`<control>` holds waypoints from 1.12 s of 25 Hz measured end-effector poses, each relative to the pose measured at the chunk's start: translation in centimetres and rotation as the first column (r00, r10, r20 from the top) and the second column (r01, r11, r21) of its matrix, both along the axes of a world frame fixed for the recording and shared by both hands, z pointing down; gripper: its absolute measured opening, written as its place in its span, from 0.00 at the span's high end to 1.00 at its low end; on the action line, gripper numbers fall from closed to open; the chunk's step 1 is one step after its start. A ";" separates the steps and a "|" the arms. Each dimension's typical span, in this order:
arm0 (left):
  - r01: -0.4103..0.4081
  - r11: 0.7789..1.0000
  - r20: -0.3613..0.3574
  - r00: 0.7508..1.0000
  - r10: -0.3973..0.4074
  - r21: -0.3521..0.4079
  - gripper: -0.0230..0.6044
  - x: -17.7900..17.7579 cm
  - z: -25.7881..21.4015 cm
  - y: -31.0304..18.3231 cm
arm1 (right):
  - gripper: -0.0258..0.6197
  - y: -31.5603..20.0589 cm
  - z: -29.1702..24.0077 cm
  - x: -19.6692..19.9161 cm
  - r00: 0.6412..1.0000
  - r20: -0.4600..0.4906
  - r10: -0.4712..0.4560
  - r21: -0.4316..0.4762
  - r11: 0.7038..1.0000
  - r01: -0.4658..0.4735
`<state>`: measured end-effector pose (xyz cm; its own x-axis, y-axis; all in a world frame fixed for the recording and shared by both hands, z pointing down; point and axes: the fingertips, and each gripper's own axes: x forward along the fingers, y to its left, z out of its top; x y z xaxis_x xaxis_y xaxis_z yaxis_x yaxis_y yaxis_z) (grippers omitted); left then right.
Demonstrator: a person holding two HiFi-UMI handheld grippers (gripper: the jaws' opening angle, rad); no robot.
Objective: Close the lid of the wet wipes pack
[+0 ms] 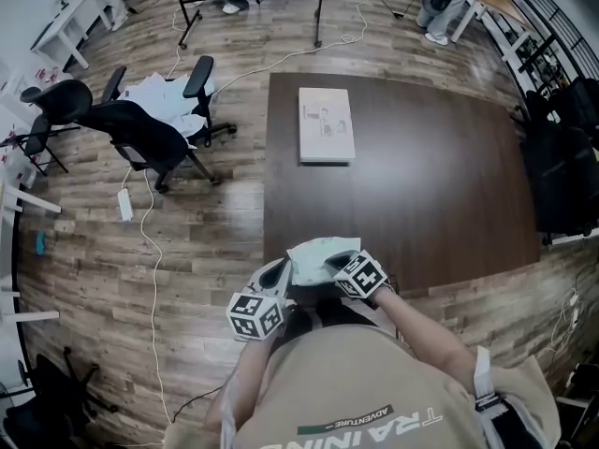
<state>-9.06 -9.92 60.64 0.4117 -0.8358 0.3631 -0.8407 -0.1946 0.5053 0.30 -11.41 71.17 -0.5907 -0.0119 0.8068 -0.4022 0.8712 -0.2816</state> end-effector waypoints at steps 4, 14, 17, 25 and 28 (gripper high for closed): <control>-0.013 1.000 0.011 1.000 0.012 0.024 0.95 -0.1 -1.2 -0.8 | 0.94 -0.3 -0.3 -0.1 1.000 -0.026 -0.003 0.010 1.000 0.003; -0.043 0.989 0.057 0.998 0.036 0.144 0.95 -1.3 -6.5 -2.3 | 0.94 -2.6 -10.4 -1.3 0.969 0.232 0.086 0.144 0.982 -0.121; -0.059 0.981 0.073 0.996 0.047 0.187 0.95 -2.1 -8.4 -2.8 | 0.94 -3.2 -14.0 -1.8 0.949 0.300 0.095 0.208 0.965 -0.162; -0.171 0.949 0.118 0.982 0.144 0.264 0.95 -1.0 -11.6 -4.3 | 0.94 -4.3 -20.3 0.1 0.879 0.448 0.162 0.317 0.890 -0.326; -0.197 0.937 0.132 0.977 0.165 0.288 0.95 -0.4 -13.3 -4.9 | 0.94 -3.8 -22.2 1.0 0.852 0.488 0.189 0.336 0.860 -0.384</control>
<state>-9.44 -14.79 47.36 0.5399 -0.8268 0.1579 -0.8216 -0.4769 0.3123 1.32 -15.24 48.99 -0.7864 -0.5041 0.3572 -0.5764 0.8067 -0.1305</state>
